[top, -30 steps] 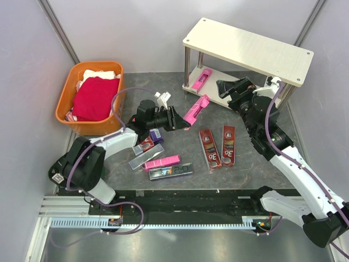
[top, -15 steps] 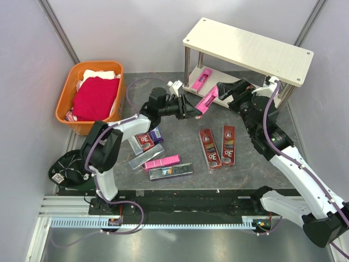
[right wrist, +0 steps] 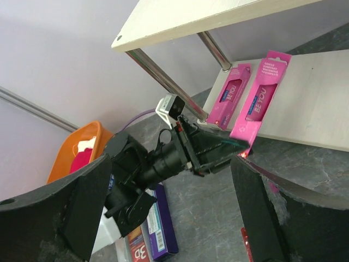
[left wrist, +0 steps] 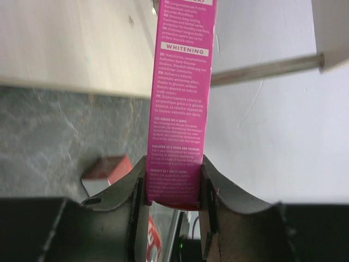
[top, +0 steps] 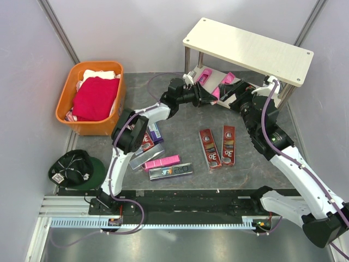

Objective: Place and organize the toothpastes onto the shelf

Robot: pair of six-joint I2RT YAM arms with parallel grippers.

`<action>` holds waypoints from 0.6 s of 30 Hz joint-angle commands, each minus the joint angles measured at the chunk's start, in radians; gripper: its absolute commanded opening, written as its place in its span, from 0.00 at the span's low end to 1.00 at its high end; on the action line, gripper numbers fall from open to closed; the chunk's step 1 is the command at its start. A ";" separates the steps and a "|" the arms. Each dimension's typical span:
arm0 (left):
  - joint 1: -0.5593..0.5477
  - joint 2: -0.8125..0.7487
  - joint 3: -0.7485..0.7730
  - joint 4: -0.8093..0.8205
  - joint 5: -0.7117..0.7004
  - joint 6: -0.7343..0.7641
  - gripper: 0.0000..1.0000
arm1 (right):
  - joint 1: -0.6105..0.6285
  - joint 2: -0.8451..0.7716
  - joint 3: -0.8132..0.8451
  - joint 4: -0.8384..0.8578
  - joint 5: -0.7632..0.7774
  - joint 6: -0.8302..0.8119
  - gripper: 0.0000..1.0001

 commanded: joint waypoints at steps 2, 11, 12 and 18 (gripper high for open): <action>0.022 0.123 0.214 0.000 -0.043 -0.141 0.02 | -0.005 -0.031 0.043 -0.008 0.025 -0.045 0.98; 0.080 0.220 0.324 -0.096 -0.048 -0.226 0.05 | -0.008 -0.035 0.039 -0.021 0.028 -0.049 0.98; 0.086 0.232 0.329 -0.098 -0.045 -0.229 0.06 | -0.006 -0.035 0.039 -0.021 0.026 -0.048 0.98; 0.097 0.245 0.343 -0.113 -0.046 -0.252 0.16 | -0.008 -0.031 0.040 -0.026 0.017 -0.042 0.98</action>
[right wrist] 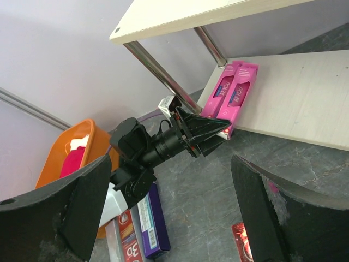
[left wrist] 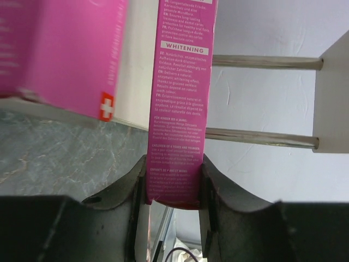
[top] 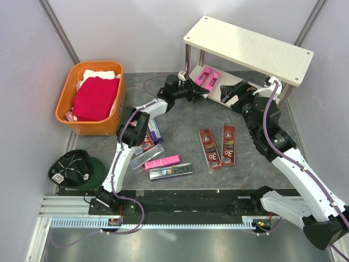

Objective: Place and organize the toothpastes onto the shelf

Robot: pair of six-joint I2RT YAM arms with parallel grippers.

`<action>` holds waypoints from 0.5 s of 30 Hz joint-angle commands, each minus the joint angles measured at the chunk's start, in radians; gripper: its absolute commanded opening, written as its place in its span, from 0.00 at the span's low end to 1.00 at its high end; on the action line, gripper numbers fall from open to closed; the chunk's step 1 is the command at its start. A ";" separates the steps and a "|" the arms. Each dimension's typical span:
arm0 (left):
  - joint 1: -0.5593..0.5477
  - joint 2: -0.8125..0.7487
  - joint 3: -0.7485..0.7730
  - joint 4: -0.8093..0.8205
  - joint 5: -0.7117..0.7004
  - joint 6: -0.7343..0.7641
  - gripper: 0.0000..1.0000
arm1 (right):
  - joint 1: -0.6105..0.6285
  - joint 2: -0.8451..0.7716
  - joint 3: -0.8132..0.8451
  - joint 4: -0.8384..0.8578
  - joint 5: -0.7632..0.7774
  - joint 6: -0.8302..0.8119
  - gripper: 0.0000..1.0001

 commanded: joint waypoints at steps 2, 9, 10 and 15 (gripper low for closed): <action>0.011 0.006 0.060 0.017 -0.010 -0.062 0.17 | -0.006 -0.010 0.039 -0.001 0.006 -0.003 0.98; -0.021 -0.009 0.062 -0.001 -0.030 -0.044 0.16 | -0.006 -0.008 0.033 -0.003 -0.005 0.006 0.98; -0.026 -0.015 0.057 -0.001 -0.036 -0.035 0.15 | -0.006 -0.005 0.031 -0.003 -0.006 0.006 0.98; -0.046 -0.026 0.025 0.000 -0.068 -0.035 0.14 | -0.007 0.007 0.025 -0.009 -0.026 0.011 0.98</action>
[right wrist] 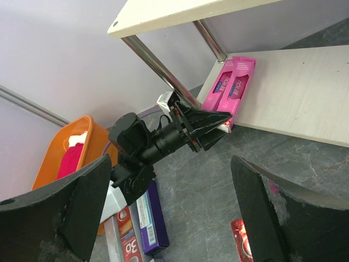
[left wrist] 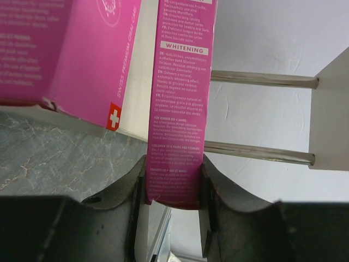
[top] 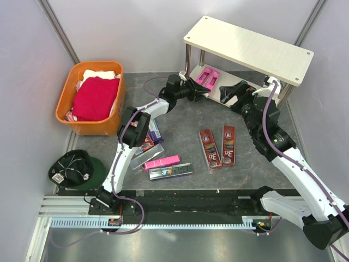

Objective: Place and organize the toothpastes onto the shelf

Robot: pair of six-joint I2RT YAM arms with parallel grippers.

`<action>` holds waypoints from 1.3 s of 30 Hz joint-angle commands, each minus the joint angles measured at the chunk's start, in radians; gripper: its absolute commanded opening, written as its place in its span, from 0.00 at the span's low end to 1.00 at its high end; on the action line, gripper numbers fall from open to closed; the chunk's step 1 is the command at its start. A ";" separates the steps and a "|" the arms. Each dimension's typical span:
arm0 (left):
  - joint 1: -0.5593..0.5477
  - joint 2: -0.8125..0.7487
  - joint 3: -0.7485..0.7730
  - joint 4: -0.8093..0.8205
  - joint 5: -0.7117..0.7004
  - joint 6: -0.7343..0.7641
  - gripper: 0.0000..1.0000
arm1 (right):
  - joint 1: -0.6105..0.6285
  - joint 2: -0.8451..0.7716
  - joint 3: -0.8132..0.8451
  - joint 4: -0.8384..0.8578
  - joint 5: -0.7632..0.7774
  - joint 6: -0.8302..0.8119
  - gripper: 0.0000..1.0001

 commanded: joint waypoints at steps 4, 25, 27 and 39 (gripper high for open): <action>-0.058 -0.030 0.008 0.025 -0.037 -0.006 0.15 | -0.005 0.012 0.016 0.003 -0.046 0.011 0.98; -0.077 0.063 0.176 -0.076 -0.154 -0.069 0.89 | -0.005 0.046 -0.122 -0.007 -0.189 0.077 0.98; -0.077 0.051 0.169 -0.082 -0.142 -0.050 0.95 | -0.005 0.048 -0.147 -0.004 -0.196 0.087 0.98; -0.061 -0.098 -0.048 -0.064 -0.108 -0.007 0.98 | -0.005 0.063 -0.273 0.125 -0.262 0.187 0.98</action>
